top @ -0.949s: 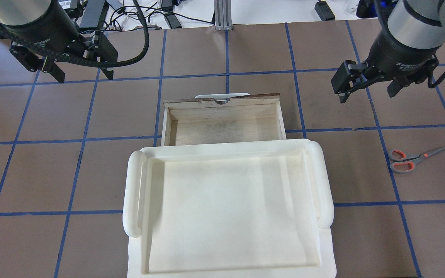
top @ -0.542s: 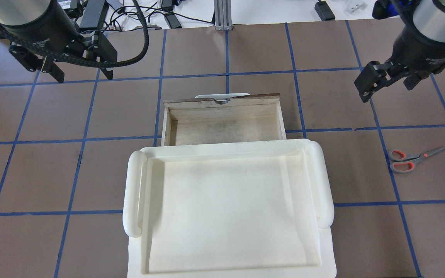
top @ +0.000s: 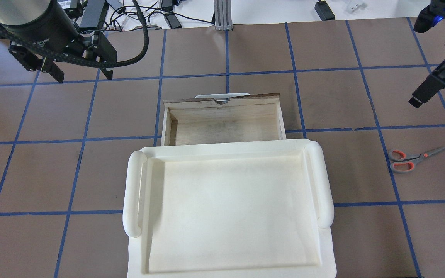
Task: Put scissors in drawer and close it
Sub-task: 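Lower the right gripper onto the scissors and close on the handles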
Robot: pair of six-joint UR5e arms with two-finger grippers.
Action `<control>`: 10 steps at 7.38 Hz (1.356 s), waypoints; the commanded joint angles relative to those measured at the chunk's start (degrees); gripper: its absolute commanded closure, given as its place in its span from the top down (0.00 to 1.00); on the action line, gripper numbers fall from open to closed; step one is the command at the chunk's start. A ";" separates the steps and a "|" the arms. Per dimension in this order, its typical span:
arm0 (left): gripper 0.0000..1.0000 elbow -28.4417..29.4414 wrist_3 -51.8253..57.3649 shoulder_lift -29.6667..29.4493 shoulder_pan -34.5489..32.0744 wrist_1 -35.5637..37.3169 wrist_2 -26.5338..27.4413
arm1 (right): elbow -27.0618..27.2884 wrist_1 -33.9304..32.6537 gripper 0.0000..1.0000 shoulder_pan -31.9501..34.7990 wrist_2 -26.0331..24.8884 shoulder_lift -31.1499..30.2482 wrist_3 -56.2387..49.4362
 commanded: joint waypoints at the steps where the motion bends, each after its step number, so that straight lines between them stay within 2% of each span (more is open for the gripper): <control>1: 1.00 0.00 0.00 -0.01 -0.09 0.00 0.00 | -0.04 -0.98 1.00 -5.24 -0.01 3.76 -16.95; 3: 1.00 0.00 0.00 -0.10 0.00 0.00 0.00 | -0.04 -5.45 1.00 -9.73 -0.01 8.76 -36.36; 4: 1.00 0.00 0.00 -0.10 0.00 0.00 0.00 | -0.04 -10.26 1.00 -10.79 -0.36 10.79 -43.77; 6: 1.00 0.00 0.00 -0.01 -0.09 0.00 0.00 | -0.04 -12.42 1.00 -10.89 -3.24 12.74 -49.45; 9: 1.00 0.00 0.00 -0.01 0.00 0.00 0.00 | -0.04 -12.50 1.00 -10.89 -4.06 14.75 -51.21; 10: 1.00 0.00 0.00 0.08 -0.09 0.00 0.00 | 0.31 -12.24 1.00 -10.89 -3.97 15.63 -54.97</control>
